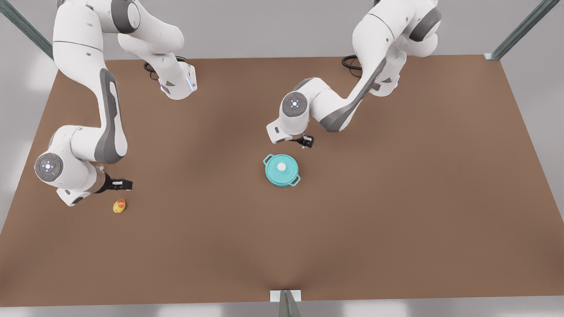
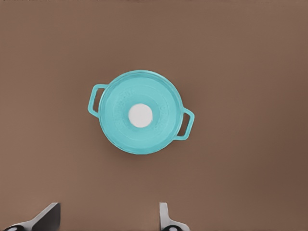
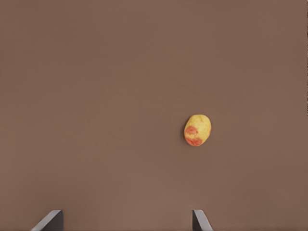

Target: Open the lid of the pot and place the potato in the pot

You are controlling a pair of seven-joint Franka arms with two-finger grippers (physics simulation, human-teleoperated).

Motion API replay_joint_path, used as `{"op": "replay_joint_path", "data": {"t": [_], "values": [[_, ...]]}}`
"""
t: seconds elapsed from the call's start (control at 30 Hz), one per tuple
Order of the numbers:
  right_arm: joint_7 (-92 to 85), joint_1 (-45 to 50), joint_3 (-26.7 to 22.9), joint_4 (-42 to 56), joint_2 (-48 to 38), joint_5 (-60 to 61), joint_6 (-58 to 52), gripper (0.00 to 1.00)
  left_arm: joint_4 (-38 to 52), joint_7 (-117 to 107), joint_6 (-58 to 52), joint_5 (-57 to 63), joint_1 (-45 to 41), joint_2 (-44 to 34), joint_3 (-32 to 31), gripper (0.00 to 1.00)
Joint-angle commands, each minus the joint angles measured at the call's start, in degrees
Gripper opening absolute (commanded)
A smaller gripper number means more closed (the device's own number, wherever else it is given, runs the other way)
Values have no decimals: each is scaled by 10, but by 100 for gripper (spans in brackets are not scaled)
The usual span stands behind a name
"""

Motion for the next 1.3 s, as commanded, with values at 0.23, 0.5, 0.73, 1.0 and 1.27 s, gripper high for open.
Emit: {"op": "replay_joint_path", "data": {"t": [0.23, 0.5, 0.73, 1.0, 1.27], "values": [[37, -30, -4, -55, 6, 3, 107, 100, 40, -399, 166, 56, -3, 107, 13, 100], [35, -43, -5, -23, 57, 5, 160, 100, 21, -397, 211, 62, -18, 126, 12, 100], [44, -42, -5, 35, 144, 12, 198, 100, 17, -396, 216, 85, -17, 136, 12, 100], [39, -66, -2, 11, 183, 22, 270, 100, 13, -397, 216, 100, -18, 149, 12, 100], [38, -70, 0, -23, 185, 22, 314, 100, 14, -396, 209, 100, -18, 147, 12, 30]]}}
